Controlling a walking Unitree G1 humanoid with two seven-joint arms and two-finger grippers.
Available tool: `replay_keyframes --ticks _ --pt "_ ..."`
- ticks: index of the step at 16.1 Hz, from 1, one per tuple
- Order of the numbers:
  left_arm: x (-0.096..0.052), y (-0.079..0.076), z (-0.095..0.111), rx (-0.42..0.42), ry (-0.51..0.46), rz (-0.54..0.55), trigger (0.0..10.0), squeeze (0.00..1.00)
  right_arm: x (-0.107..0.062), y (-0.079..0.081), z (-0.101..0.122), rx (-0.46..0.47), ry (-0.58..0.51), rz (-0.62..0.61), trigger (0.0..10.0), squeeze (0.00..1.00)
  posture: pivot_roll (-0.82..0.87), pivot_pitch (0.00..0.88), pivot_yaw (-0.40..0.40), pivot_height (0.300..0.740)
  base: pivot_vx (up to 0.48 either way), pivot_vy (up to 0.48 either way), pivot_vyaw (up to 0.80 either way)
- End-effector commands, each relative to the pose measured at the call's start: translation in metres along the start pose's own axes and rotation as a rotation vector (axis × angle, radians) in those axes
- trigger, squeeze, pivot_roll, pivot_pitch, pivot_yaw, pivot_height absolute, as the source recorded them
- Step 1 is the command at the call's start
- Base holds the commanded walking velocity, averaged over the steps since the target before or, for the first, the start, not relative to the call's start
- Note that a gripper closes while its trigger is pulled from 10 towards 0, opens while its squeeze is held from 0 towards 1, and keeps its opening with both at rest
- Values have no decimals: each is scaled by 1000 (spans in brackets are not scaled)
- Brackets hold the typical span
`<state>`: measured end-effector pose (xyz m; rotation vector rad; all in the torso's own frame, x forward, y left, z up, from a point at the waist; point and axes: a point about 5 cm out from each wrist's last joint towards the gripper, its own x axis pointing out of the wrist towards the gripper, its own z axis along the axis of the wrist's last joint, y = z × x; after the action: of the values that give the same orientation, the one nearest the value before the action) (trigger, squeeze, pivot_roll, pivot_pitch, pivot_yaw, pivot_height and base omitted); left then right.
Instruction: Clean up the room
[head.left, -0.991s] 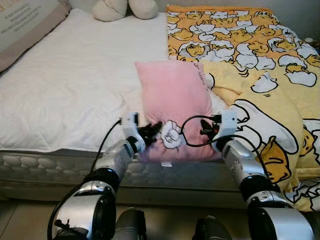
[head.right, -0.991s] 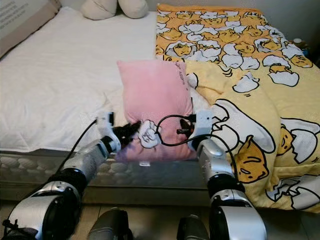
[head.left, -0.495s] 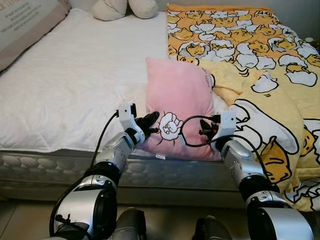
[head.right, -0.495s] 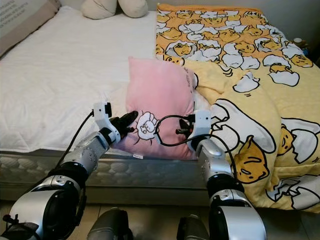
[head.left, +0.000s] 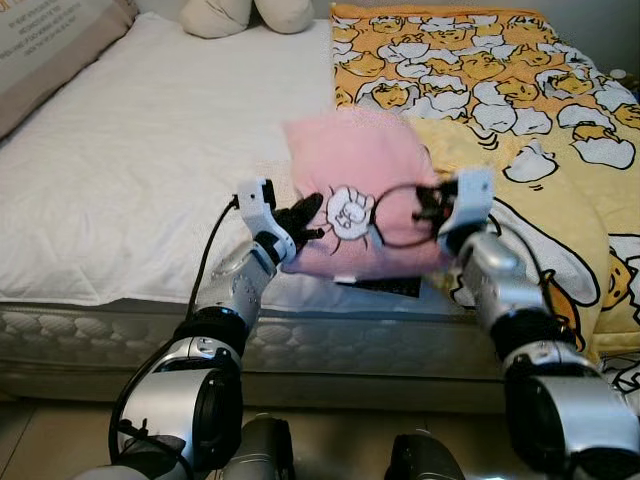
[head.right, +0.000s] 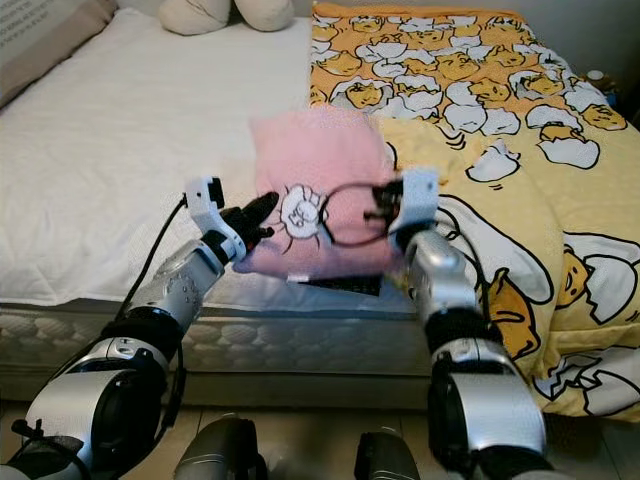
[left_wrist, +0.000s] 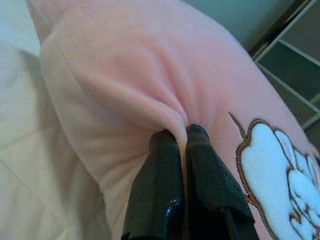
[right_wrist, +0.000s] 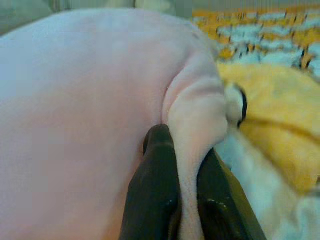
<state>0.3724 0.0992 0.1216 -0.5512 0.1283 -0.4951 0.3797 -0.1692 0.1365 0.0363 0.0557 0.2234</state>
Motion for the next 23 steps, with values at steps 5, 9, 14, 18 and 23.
replay_keyframes --ticks 5,9,14,18,23 --pt "9 -17 61 267 -146 -57 0 0 9 13 30 -9 -136 11 0 0 -37 0 39 672 0 0 0" --pt "-1 -3 71 311 -164 17 0 0 8 20 22 25 -122 21 0 0 -34 0 30 672 0 120 0" --pt "-2 2 64 276 -164 70 0 0 7 24 19 50 -115 39 0 0 -30 0 19 672 0 480 0" --pt "-3 2 60 277 -156 91 0 0 6 28 14 61 -107 45 0 0 -24 0 15 672 0 480 0" --pt "-3 2 57 269 -154 108 0 0 5 29 12 53 -97 44 0 0 -21 0 12 677 0 480 0"
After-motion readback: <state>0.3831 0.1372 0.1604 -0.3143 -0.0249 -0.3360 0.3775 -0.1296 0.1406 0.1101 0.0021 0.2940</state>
